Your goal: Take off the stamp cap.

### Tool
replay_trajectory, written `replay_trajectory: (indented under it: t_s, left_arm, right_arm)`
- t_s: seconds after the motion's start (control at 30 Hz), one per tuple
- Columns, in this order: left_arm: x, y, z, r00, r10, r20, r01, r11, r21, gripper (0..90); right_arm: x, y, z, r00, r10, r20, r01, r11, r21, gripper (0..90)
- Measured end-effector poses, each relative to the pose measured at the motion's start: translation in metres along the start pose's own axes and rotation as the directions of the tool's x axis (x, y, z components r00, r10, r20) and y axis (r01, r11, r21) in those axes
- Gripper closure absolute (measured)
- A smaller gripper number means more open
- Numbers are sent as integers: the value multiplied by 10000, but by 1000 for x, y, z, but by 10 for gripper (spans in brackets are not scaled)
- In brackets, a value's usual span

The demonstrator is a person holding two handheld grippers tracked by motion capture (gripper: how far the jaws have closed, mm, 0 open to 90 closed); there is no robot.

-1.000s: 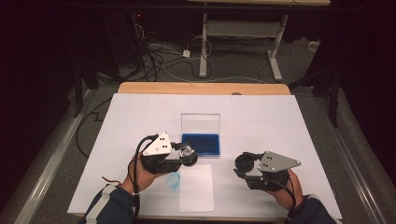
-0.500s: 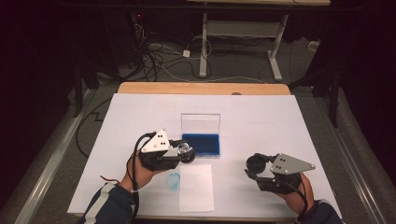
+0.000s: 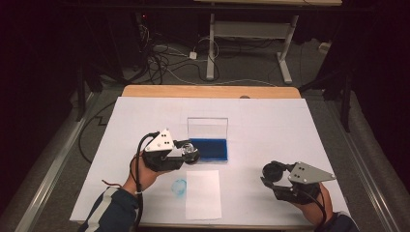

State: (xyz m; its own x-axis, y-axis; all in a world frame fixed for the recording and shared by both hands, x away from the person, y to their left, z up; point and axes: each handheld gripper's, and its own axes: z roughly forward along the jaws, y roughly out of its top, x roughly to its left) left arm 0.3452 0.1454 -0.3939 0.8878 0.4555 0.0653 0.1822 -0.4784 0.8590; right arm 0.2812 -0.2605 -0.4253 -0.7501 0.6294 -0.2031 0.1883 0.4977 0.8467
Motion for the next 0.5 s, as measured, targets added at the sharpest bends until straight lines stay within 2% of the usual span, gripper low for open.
replay_trajectory:
  t_s: [0.23, 0.5]
  left_arm:
    - [10, 4, 2, 10000, -89, -24, 89, 9999, 56, 542]
    - [16, 11, 10, 10000, -54, -78, 56, 9997, 221, 542]
  right_arm:
    - [-2, -5, -1, 9999, 119, -49, -118, 9999, 114, 385]
    - [0, -5, 4, 9996, -21, -276, 26, 9998, 201, 385]
